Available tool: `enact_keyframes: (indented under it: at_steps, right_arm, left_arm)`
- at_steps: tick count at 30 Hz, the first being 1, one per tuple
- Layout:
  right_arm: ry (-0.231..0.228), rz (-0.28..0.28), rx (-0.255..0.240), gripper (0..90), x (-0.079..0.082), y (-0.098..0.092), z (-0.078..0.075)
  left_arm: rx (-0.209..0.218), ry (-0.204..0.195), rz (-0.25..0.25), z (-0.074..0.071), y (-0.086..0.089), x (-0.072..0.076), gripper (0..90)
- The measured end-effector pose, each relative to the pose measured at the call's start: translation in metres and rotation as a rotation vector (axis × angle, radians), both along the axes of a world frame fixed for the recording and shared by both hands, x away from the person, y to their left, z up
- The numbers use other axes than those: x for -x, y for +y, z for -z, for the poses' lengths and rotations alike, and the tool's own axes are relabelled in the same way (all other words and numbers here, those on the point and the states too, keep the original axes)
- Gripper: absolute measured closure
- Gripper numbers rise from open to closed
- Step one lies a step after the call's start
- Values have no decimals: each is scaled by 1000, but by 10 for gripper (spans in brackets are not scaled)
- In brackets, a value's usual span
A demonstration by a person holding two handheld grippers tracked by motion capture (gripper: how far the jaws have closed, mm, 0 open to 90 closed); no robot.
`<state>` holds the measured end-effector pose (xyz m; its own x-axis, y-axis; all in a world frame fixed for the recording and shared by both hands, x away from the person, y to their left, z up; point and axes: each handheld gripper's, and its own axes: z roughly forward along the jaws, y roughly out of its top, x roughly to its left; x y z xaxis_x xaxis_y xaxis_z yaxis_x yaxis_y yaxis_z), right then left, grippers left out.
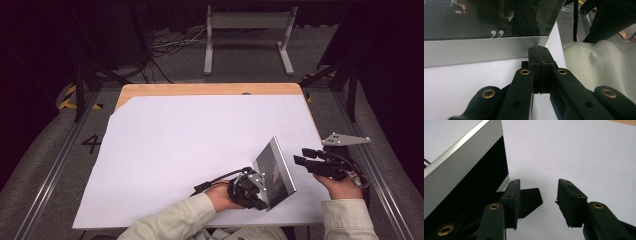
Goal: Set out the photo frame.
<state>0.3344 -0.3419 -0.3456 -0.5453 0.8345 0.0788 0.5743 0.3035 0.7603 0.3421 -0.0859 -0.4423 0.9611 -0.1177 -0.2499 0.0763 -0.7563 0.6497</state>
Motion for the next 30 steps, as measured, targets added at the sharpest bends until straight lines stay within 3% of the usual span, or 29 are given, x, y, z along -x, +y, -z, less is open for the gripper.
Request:
enact_keyframes:
  at_steps: [3,5,10,16,19,24,30]
  right_arm:
    - [-2,-1,-2,536,-1,1,-1]
    - [-2,-1,-1,537,-2,2,-2]
    - [11,3,5,541,-3,3,-1]
    - [14,22,3,543,-4,-1,-1]
    - [18,25,2,547,-4,-2,-1]
    - [29,25,8,559,-4,0,-1]
    - [44,50,-18,583,-2,-2,-2]
  left_arm:
    - [6,0,-4,0,-4,1,900]
    - [-2,-27,-4,1,-9,1,900]
    - [-8,-46,-4,0,-17,1,900]
    - [1,-49,-7,-1,-19,3,900]
    - [2,-41,-13,-6,-10,2,900]
    - [0,-65,-31,-10,11,0,900]
    - [8,-61,-95,-13,48,-8,900]
